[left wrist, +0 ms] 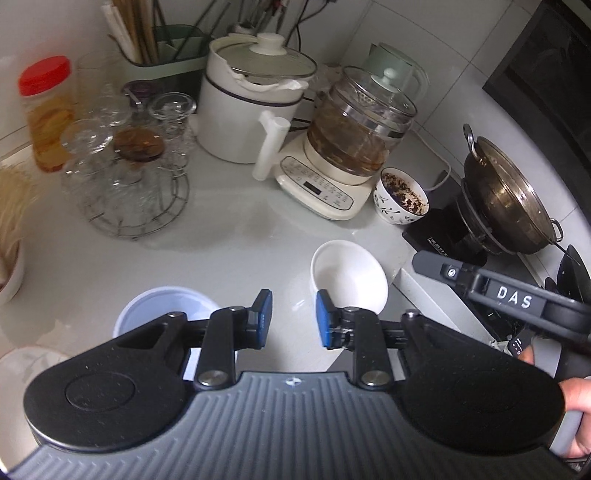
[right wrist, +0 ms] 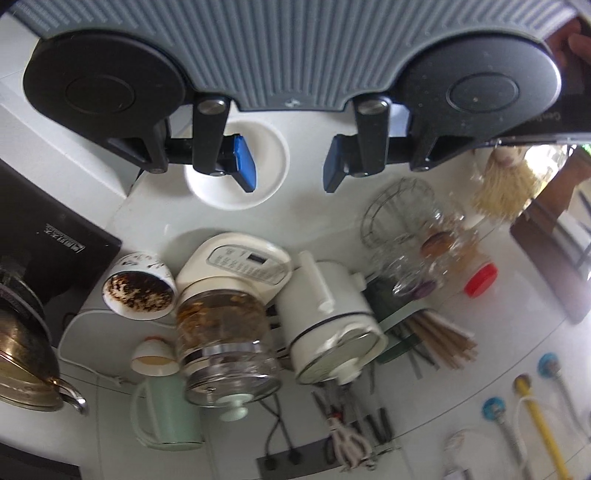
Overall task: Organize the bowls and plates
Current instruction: 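Move the left gripper to the white ceramic bowl's rim and close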
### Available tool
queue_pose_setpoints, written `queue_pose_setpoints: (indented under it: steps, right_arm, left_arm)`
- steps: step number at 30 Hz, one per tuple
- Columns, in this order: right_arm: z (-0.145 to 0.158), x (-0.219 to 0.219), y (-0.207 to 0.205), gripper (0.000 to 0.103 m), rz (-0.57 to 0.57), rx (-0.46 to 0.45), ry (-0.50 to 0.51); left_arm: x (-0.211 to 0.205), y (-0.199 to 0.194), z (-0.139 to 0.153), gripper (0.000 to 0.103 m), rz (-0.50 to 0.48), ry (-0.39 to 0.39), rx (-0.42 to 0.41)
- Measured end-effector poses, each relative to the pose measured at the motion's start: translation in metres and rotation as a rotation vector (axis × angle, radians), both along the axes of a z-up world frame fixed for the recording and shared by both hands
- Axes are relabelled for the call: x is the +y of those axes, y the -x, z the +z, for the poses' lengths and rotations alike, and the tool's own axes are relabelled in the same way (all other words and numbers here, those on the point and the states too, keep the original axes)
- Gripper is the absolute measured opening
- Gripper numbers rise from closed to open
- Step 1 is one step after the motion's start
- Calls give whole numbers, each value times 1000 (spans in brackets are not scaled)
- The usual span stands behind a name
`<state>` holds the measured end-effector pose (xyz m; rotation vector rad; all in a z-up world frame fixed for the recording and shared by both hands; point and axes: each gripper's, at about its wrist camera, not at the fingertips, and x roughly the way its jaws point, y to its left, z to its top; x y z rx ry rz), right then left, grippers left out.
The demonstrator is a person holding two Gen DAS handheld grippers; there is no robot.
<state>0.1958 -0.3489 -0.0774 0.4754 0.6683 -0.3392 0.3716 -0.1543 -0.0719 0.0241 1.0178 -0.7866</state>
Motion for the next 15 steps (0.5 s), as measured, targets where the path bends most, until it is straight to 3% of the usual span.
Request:
queue_pose_setpoints:
  steps: [8, 13, 15]
  right_arm:
    - [-20, -35, -14, 44, -62, 54, -46]
    - [-30, -46, -24, 44, -56, 87, -22]
    - [-35, -53, -28, 51, -61, 99, -33]
  left_arm:
    - [-44, -20, -15, 40, -41, -28, 32]
    - [-63, -32, -28, 42, -45, -53, 63]
    - [-71, -38, -37, 43, -45, -60, 84]
